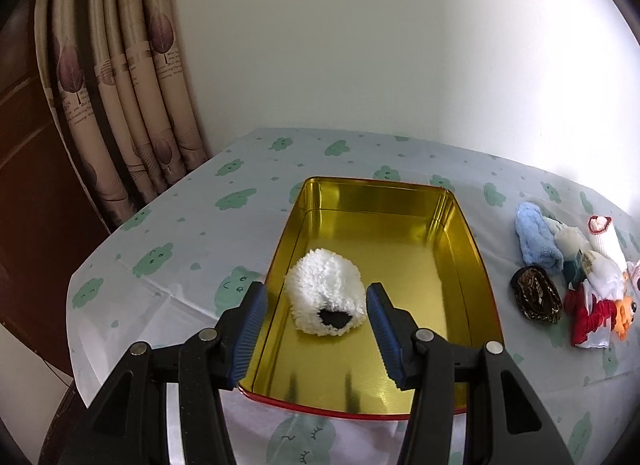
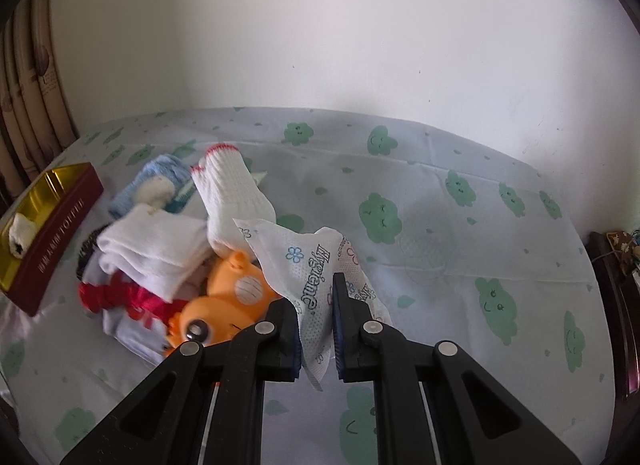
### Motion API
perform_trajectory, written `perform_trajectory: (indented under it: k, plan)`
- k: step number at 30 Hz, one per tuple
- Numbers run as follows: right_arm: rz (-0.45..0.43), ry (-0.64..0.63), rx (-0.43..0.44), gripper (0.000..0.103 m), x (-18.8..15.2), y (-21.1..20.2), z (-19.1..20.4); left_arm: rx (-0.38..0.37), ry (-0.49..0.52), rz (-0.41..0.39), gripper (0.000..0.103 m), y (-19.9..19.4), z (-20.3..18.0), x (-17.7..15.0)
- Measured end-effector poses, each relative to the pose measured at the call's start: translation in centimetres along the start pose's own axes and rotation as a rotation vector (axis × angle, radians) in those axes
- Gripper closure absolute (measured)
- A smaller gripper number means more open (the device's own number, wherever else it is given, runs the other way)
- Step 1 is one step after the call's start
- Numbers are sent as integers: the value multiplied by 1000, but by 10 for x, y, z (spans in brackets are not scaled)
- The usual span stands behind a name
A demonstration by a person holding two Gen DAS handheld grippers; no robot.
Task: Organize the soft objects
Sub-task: 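Carry the white wipe packet into the tin box and open the right gripper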
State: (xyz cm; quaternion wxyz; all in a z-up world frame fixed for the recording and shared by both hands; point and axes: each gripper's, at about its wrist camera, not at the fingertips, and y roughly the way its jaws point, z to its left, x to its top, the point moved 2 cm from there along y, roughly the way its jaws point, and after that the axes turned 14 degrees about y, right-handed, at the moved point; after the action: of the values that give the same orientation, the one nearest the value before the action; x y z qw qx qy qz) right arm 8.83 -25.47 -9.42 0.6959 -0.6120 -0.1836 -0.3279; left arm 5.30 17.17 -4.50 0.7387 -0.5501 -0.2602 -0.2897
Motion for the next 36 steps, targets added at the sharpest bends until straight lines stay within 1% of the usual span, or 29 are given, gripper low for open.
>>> perform_trajectory:
  k: [4, 8, 10, 13, 16, 21, 25, 29, 36]
  plan:
    - [-25, -24, 0, 92, 7, -14, 15, 3, 0, -11, 50, -2, 5, -2]
    - [-40, -46, 35, 92, 15, -26, 40, -16, -34, -8, 50, -2, 14, -5]
    - [-38, -46, 81, 92, 19, -33, 56, -29, -69, -8, 50, -3, 22, -7]
    - [-37, -57, 146, 92, 23, -42, 81, -19, -113, -7, 50, -3, 34, -8]
    - [-23, -83, 217, 92, 24, -47, 112, 0, -147, 11, 50, -2, 45, -12]
    - [15, -146, 312, 92, 12, -47, 165, 7, -176, 52, 50, 3, 55, -20]
    - [52, -202, 361, 92, -5, -42, 202, 25, -196, 65, 50, 3, 64, -25]
    - [92, -263, 398, 92, -20, -33, 239, 32, -217, 71, 50, 2, 72, -29]
    - [113, -355, 451, 92, -33, -25, 296, 79, -243, 82, 50, -3, 85, -35]
